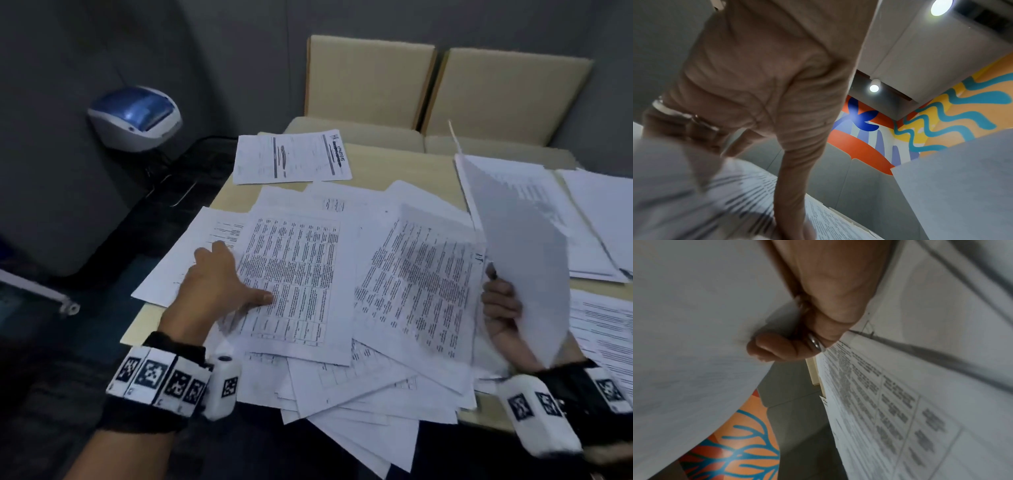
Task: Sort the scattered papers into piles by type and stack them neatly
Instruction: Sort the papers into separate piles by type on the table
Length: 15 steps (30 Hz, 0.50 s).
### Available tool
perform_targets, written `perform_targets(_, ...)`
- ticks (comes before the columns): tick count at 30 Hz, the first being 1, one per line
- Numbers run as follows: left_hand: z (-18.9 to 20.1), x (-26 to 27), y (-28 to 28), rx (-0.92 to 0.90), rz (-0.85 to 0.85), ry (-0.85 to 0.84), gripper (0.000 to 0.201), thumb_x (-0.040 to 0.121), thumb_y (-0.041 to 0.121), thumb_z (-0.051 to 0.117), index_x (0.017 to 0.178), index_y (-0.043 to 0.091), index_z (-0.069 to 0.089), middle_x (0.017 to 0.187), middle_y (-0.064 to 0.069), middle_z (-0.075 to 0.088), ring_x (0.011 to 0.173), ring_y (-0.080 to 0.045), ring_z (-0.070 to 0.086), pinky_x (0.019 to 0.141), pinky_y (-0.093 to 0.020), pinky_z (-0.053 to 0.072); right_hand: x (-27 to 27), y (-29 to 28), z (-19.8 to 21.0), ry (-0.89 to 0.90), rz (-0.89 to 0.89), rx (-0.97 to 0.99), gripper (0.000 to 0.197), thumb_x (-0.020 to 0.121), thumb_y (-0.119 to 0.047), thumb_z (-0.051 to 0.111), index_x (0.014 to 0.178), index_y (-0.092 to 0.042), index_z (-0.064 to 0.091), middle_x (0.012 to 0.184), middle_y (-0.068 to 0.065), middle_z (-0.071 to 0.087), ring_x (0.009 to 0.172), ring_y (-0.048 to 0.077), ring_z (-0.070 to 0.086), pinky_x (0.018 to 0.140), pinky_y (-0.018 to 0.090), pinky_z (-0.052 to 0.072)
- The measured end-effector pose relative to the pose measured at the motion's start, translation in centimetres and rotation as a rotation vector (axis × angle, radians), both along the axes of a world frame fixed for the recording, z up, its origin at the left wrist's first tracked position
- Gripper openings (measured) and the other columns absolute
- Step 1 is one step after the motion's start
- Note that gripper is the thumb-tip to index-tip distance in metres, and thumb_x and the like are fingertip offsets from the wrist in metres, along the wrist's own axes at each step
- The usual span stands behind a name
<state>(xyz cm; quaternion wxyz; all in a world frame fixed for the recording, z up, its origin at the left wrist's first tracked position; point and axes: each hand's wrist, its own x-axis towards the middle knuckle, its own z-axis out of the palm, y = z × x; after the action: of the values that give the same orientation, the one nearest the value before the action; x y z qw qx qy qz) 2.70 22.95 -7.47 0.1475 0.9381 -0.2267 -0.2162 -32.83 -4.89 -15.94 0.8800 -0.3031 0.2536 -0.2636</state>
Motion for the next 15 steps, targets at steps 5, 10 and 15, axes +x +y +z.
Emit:
perform_targets(5,0.6,1.3,0.6,-0.127,-0.010,-0.027,0.094,0.061,0.039,0.100,0.137,0.012,0.052,0.129,-0.008,0.062,0.114,-0.030,0.063,0.092,-0.044,0.055,-0.6,0.9,0.2,0.030,-0.117,-0.185,0.052,0.113,-0.017,0.012,0.146,0.007,0.044,0.120,0.022,0.061,0.102,0.029,0.062,0.088,0.036,0.046)
perform_targets(10,0.2,1.6,0.4,-0.380,-0.041,-0.104,0.015,0.091,0.024,0.079,0.096,0.021,0.065,0.094,0.007,0.070,0.083,-0.017,0.067,0.068,-0.035,0.052,1.7,3.6,4.6,0.254,-0.196,-0.129,0.020,0.099,-0.024,0.062,0.099,-0.007,0.071,0.086,0.007,0.067,0.066,0.013,0.066,0.054,0.021,0.057)
perform_targets(15,0.8,-0.3,-0.5,-0.613,-0.029,0.070,0.007,0.104,0.024,0.062,0.097,0.025,0.064,0.085,0.000,0.070,0.050,-0.013,0.058,0.041,-0.028,0.043,2.2,5.4,6.3,0.603,-0.289,-0.557,0.024,0.107,-0.026,0.056,0.112,-0.010,0.074,0.105,-0.001,0.081,0.100,0.019,0.077,0.091,0.040,0.061)
